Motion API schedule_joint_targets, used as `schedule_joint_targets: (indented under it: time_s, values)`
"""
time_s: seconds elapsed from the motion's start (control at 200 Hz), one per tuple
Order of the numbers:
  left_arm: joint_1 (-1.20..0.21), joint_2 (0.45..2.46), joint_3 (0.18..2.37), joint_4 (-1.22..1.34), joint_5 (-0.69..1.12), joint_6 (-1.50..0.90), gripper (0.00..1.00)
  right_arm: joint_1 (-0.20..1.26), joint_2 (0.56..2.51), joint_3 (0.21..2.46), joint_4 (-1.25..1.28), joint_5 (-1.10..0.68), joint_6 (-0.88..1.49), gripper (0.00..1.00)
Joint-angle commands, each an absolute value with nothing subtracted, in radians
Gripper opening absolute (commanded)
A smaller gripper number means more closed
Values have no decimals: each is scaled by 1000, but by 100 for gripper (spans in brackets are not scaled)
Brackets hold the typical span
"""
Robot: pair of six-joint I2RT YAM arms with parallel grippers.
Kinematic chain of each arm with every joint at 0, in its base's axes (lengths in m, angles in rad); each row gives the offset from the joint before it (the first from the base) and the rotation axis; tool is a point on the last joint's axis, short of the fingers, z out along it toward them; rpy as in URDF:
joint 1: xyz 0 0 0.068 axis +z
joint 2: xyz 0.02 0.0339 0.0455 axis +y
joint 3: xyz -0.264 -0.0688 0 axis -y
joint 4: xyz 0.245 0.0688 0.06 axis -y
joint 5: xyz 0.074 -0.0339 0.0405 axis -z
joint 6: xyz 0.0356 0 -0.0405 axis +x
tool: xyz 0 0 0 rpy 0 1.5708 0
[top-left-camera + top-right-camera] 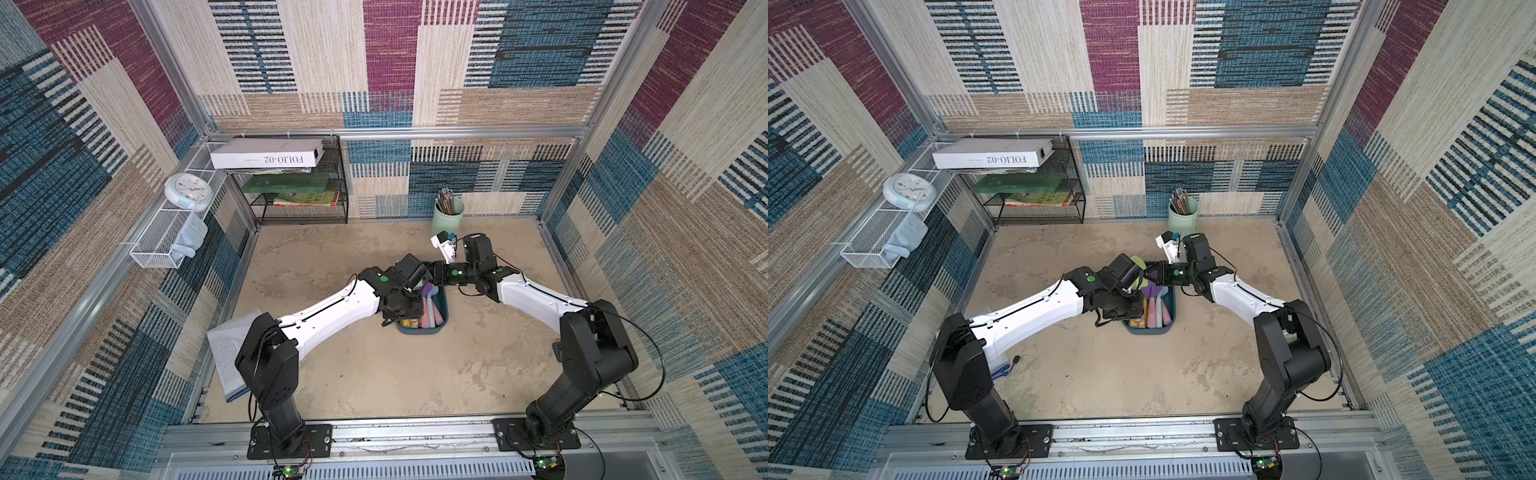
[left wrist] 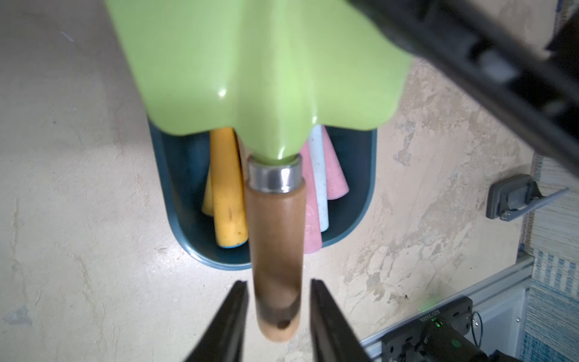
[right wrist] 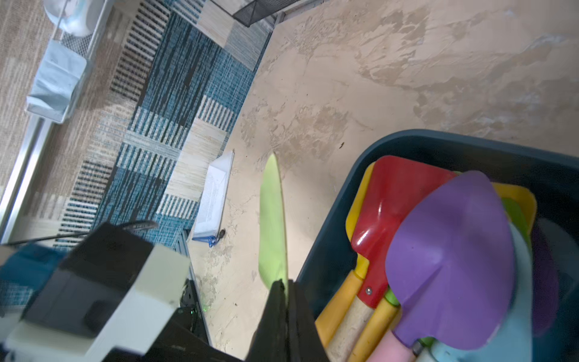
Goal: Put the shovel into the storage box
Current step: Pick up the shovel from the center of the board, then place the shovel in the storage box.
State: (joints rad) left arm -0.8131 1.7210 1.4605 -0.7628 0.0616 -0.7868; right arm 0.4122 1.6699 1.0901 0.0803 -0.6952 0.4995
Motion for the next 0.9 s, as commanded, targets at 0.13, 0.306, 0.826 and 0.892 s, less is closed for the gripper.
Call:
schedule_joint_targets:
  time_s: [0.13,0.306,0.826,0.892]
  values:
    - [-819,1676,1454,-753,72,-763,71,413,1676,1107,80,-681,462,0]
    - [-822,1621,1420,-751,53,-747,75,411,1695,1124,67,-677,453,0]
    - [-822,1418,1272,-649,-5,-689,88,382,1756,1126,55,-687,417,0]
    - [-822,1410,1260,-634,0,-688,88,374,1760,1122,54,-691,411,0]
